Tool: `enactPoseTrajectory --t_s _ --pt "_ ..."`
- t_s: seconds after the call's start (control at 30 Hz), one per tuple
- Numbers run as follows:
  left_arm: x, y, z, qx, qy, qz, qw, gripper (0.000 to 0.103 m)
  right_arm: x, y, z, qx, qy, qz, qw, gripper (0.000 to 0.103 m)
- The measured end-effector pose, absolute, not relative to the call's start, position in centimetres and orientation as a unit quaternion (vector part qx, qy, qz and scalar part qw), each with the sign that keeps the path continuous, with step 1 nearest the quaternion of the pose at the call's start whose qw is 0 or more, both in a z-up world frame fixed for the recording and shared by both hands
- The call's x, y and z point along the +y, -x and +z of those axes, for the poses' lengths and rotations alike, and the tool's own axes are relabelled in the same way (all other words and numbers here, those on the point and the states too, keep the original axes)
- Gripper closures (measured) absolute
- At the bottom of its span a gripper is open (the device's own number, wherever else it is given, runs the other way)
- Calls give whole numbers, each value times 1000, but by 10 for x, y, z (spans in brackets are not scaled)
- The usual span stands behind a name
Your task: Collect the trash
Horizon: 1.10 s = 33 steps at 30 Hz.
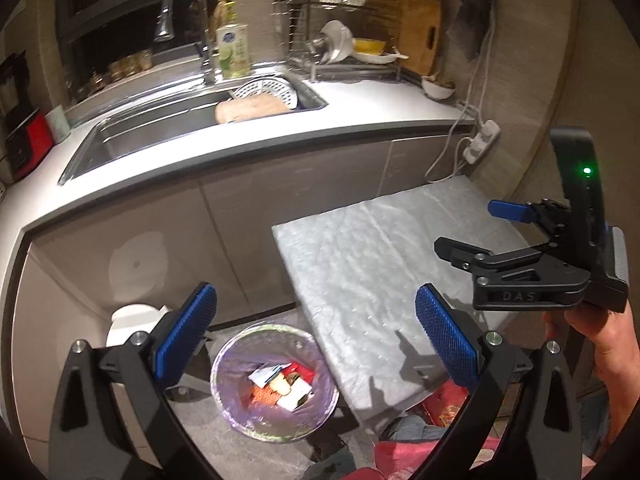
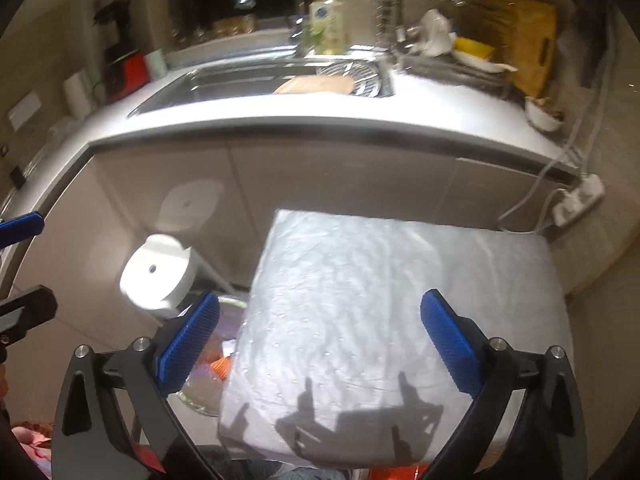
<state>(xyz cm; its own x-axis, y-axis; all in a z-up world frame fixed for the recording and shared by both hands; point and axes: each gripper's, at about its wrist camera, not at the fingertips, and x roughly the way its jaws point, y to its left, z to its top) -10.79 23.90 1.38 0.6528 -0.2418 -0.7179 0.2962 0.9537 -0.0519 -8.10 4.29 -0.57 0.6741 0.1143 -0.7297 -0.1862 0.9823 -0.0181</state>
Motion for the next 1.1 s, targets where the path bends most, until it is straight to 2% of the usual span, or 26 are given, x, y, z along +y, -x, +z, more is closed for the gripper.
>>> enactPoseTrajectory --t_s 0.13,0.43,0.77,1.1 --pt "191 97 26 374 -45 -204 904 8 0 109 20 380 38 15 924 2" --pt "125 86 24 384 -54 -251 887 8 -60 126 12 390 5 -42 920 2" --pt "142 89 36 397 -41 -227 888 8 -39 148 43 350 1 -47 936 2" --pt "162 144 101 309 -44 -151 938 8 -15 198 95 279 10 -16 960 2"
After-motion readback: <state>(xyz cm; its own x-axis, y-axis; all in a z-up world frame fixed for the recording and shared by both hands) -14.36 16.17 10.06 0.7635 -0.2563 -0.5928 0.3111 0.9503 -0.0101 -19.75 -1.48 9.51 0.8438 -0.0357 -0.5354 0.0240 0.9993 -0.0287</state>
